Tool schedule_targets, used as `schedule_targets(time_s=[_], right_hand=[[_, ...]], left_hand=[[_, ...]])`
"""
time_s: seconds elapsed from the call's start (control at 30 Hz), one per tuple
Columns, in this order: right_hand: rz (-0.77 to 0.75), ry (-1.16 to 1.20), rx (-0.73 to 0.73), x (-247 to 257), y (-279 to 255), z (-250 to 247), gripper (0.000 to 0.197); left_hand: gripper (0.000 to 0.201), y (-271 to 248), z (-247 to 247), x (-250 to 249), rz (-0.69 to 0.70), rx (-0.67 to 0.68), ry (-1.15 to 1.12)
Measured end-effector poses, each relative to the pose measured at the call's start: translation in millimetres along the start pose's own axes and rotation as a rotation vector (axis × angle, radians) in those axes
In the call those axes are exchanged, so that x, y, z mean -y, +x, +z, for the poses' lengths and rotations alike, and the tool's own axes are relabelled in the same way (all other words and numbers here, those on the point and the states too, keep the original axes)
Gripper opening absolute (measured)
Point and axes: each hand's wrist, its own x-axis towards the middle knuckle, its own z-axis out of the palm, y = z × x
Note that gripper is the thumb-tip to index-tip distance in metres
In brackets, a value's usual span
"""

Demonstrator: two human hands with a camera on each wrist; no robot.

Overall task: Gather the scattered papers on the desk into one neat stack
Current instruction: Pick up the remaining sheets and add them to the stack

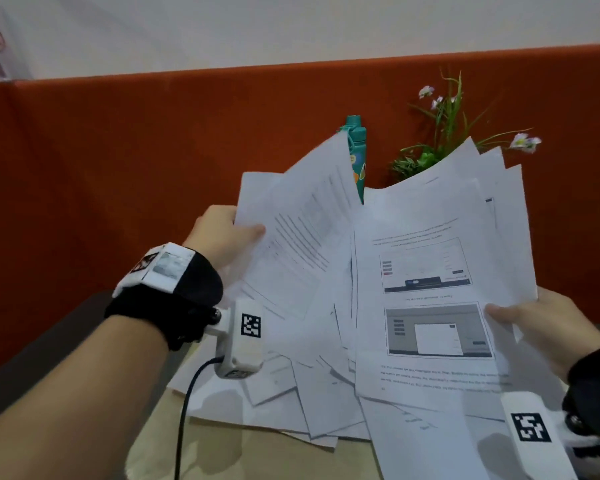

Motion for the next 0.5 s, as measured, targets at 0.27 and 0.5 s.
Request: schedule_targets(time_s=[0.27, 0.5], right_hand=[[-0.024, -0.022, -0.007, 2, -3, 1, 0.040], [-0.050, 0.049, 0.012, 5, -3, 0, 0.038]], left_hand=[[0.018, 0, -10, -4, 0.065, -0.151, 0.112], [0.007, 10, -50, -44, 0.332, -0.403, 0.137]])
